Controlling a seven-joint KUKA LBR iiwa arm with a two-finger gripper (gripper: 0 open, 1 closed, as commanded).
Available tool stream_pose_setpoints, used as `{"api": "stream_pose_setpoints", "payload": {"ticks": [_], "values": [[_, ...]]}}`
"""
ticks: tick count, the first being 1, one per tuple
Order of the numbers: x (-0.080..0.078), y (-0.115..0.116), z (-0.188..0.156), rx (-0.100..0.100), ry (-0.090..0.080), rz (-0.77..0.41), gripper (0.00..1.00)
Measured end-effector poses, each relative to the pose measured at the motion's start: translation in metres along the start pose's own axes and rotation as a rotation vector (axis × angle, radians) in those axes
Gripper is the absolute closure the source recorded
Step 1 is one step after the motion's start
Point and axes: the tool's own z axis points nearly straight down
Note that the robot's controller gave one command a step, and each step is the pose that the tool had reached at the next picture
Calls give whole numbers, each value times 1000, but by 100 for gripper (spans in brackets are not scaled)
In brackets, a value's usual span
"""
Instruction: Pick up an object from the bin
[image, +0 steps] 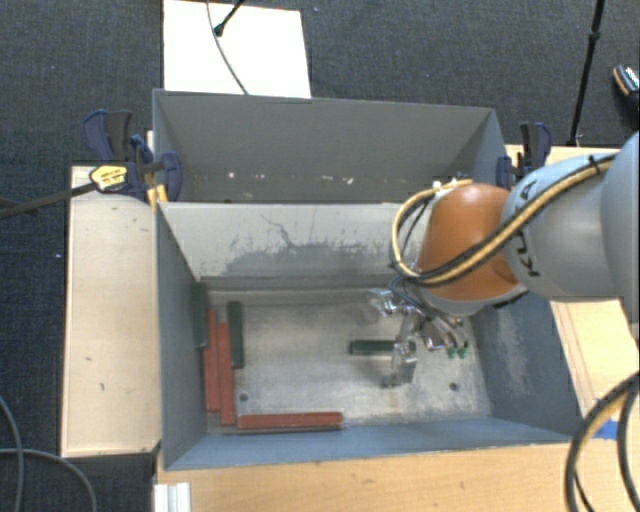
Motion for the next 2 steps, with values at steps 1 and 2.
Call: {"api": "stream_pose_setpoints", "payload": {"ticks": [1, 2], "values": [[1, 0, 0, 0, 2, -1, 100], [-2, 0, -121, 1, -5, 2, 100]]}}
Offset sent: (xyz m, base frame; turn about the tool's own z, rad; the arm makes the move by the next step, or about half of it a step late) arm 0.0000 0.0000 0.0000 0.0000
